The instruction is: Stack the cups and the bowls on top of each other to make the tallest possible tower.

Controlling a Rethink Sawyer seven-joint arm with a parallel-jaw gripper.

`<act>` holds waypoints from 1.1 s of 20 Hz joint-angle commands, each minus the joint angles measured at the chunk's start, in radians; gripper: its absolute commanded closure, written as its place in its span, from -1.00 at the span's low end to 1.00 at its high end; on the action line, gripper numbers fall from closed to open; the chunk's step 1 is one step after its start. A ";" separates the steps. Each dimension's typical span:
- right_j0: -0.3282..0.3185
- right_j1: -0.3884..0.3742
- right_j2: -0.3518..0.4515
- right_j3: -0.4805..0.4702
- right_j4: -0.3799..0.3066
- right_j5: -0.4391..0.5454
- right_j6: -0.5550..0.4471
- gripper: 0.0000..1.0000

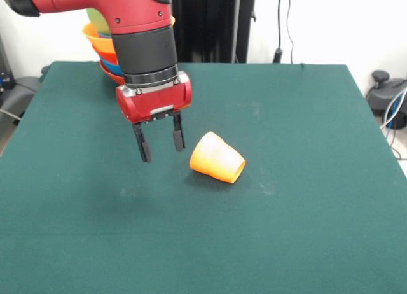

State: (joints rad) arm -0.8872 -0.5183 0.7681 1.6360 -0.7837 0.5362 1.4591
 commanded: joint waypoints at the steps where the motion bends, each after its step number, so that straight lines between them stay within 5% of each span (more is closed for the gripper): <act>1: 0.091 0.004 -0.074 -0.036 0.010 0.017 0.079 -1.00; 7: 0.093 -0.040 -0.090 0.023 0.043 0.013 0.080 -1.00; 22: 0.056 0.026 -0.110 0.054 0.010 -0.095 0.058 -1.00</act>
State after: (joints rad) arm -0.8431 -0.5429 0.7263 1.6522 -0.7507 0.4734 1.4591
